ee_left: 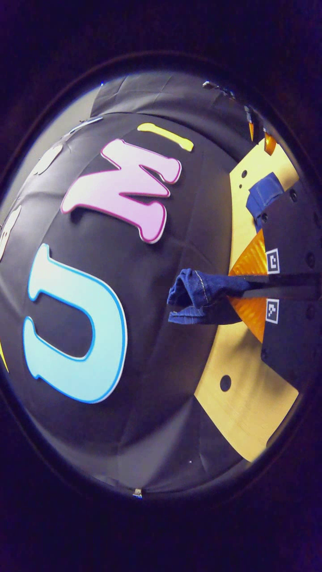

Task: Grasp the waist and the cuffs of the jeans and fold them to make the two legs overlap; first hold the waist and fold one-third of the jeans toward the cuffs, then hold the cuffs and fold the remaining one-third in the same direction to finish folding.

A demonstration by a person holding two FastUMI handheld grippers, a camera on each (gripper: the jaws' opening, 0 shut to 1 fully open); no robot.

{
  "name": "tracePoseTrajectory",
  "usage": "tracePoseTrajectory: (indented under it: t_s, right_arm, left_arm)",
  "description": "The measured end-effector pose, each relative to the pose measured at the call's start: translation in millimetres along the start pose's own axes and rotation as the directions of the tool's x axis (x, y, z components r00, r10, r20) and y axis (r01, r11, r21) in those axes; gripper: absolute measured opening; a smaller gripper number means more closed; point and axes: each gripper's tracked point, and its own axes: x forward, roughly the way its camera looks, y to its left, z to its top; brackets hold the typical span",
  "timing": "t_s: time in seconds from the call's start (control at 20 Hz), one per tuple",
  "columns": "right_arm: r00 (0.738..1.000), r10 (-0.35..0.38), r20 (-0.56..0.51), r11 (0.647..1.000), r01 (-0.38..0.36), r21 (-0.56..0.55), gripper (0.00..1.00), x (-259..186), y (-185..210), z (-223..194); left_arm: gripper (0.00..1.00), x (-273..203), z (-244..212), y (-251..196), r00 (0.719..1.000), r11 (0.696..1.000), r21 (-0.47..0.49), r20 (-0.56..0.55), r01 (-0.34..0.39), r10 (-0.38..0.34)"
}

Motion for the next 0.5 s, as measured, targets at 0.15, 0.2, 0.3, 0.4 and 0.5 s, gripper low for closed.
tracePoseTrajectory:
  t_s: [0.15,0.2,0.3,0.4,0.5]
  right_arm:
    - [0.999,-0.034,0.01,0.999,0.034,0.006,0.97,-11.5,-30.9,8.4]
    - [0.999,-0.048,0.015,0.999,0.048,0.008,0.96,-15.7,-42.8,10.1]
    - [0.997,-0.079,0.025,0.997,0.079,0.01,0.97,-23.0,-65.1,13.9]
    - [0.994,-0.108,0.018,0.994,0.107,0.027,0.97,-31.0,-84.8,10.6]
    - [0.991,-0.137,0.007,0.989,0.137,0.049,0.96,-40.9,-101.9,4.1]
  left_arm:
    - [0.06,11.3,-13.2,-65.9,0.997,0.998,0.022,-0.042,0.066,-0.065]
    - [0.06,18.6,-21.4,-96.2,0.993,0.995,0.023,-0.063,0.099,-0.098]
    - [0.05,30.9,-34.9,-134.4,0.986,0.991,0.013,-0.1,0.137,-0.135]
    - [0.06,43.1,-58.1,-172.2,0.975,0.985,0.012,-0.14,0.174,-0.171]
    - [0.06,54.3,-85.7,-202.3,0.962,0.978,0.023,-0.185,0.207,-0.199]
